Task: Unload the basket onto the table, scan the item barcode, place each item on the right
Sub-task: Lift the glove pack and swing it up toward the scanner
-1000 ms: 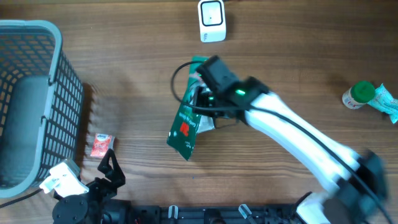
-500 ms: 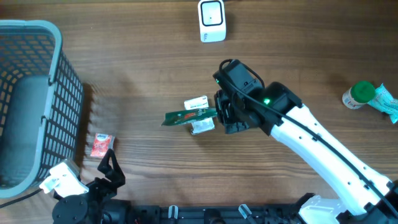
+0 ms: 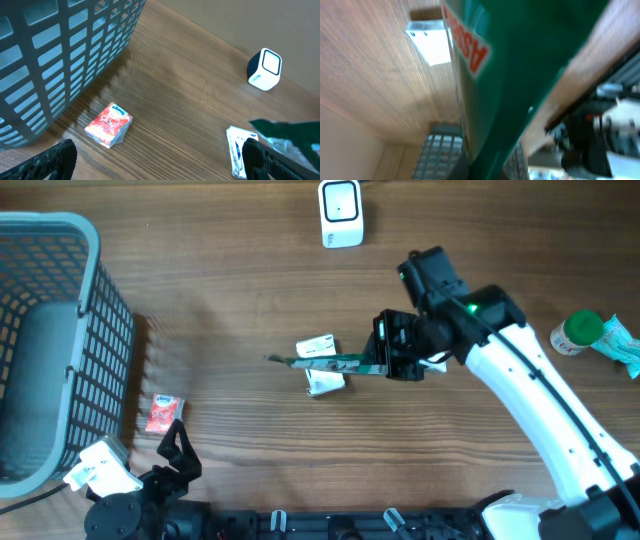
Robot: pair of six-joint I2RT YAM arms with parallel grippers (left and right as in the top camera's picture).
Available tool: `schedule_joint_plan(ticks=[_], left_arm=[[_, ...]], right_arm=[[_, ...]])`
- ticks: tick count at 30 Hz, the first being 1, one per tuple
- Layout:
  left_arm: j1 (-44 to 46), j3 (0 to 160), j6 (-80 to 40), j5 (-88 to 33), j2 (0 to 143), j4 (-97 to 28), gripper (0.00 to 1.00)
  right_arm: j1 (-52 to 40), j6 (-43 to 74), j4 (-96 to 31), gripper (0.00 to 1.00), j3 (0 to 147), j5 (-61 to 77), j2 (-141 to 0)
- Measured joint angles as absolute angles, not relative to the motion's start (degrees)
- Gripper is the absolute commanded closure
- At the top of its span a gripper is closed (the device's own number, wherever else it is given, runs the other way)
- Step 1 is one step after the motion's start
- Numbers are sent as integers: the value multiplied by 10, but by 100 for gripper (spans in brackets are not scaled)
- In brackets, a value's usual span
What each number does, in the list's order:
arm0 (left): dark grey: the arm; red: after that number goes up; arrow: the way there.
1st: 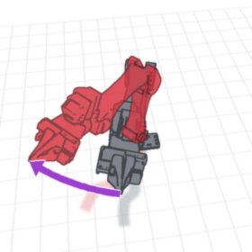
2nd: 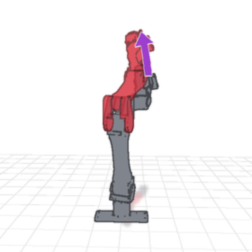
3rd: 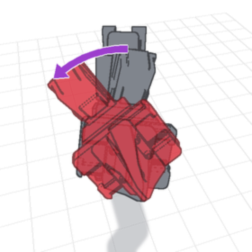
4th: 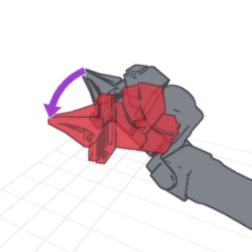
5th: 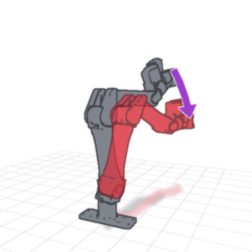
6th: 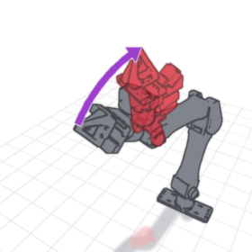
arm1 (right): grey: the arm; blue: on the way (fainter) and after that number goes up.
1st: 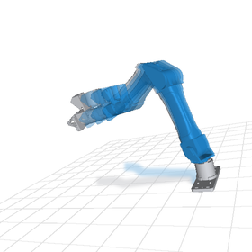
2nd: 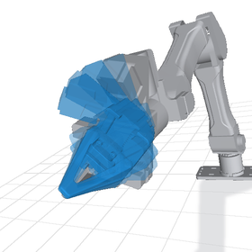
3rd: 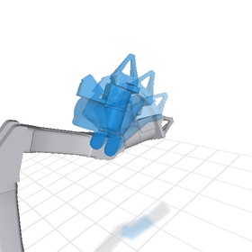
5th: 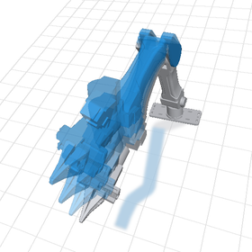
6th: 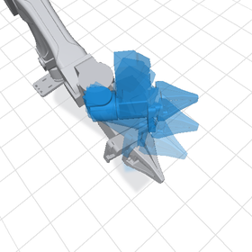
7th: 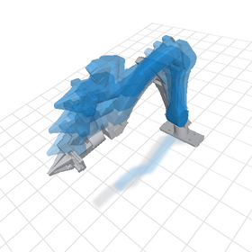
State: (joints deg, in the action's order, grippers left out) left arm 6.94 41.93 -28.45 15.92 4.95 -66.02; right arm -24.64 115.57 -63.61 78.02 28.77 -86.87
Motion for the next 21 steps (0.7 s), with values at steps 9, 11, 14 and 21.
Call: schedule_joint_plan(ticks=[9, 11, 14, 21], left_arm=[[69, 419, -284, 159, 50, -660, 0], [69, 419, -284, 159, 50, -660, 0], [69, 419, -284, 159, 50, -660, 0], [69, 419, -284, 159, 50, -660, 0]], right_arm=[[-124, 1156, -727, 95, 780, 468, -990], [-123, 1152, -735, 95, 780, 491, -1007], [-123, 1150, -743, 95, 780, 512, -1017], [-123, 1138, -730, 96, 780, 528, -1017]])
